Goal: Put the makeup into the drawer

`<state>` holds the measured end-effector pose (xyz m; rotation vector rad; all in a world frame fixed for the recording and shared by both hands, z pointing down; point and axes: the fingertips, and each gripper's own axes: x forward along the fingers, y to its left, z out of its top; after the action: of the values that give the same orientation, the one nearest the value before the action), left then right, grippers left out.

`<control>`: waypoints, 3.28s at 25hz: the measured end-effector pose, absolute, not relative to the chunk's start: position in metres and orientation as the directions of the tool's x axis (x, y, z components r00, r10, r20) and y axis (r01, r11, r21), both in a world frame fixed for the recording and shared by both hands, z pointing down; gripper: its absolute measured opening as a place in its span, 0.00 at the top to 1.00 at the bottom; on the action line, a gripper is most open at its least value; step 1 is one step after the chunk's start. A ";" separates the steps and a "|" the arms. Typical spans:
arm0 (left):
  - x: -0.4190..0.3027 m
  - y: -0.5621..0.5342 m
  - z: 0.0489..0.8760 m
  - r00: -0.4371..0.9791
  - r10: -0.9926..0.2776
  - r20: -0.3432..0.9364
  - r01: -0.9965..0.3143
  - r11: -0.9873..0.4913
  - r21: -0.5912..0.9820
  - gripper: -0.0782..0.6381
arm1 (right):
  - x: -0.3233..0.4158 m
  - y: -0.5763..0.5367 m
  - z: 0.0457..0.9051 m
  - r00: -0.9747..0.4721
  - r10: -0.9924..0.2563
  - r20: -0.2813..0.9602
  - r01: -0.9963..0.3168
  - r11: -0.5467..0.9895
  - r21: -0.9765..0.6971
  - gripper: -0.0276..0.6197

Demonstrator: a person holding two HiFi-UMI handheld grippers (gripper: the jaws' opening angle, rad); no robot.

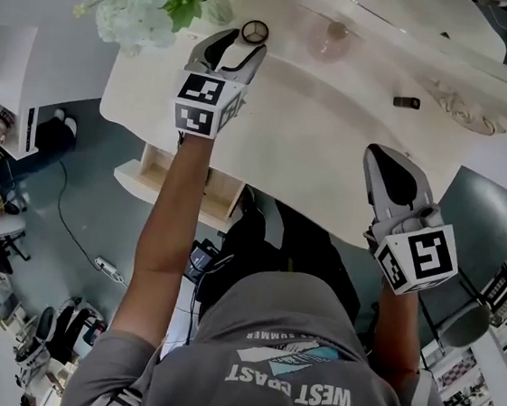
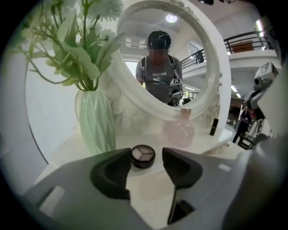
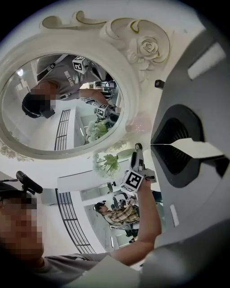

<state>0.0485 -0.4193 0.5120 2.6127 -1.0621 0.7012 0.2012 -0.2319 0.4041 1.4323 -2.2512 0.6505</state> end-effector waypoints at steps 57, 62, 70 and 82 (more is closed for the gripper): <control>-0.076 -0.302 0.500 0.610 -0.605 0.512 -0.712 -0.702 0.018 0.61 | 0.084 -0.196 0.405 -0.501 -0.678 0.539 -0.852 0.494 -0.171 0.95; -0.095 -0.280 0.503 0.607 -0.594 0.528 -0.708 -0.706 0.020 0.61 | 0.066 -0.186 0.403 -0.514 -0.669 0.537 -0.843 0.509 -0.172 0.95; -0.125 -0.243 0.521 0.600 -0.559 0.573 -0.709 -0.702 0.057 0.61 | 0.040 -0.174 0.404 -0.533 -0.653 0.538 -0.829 0.530 -0.177 0.95; -0.157 -0.180 0.579 0.579 -0.466 0.669 -0.711 -0.690 0.136 0.61 | 0.014 -0.160 0.409 -0.555 -0.631 0.542 -0.810 0.556 -0.183 0.95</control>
<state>-0.1571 -0.1798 0.5788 2.4218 -0.9503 0.8615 0.0145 -0.1601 0.4087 1.1684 -2.3773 0.5870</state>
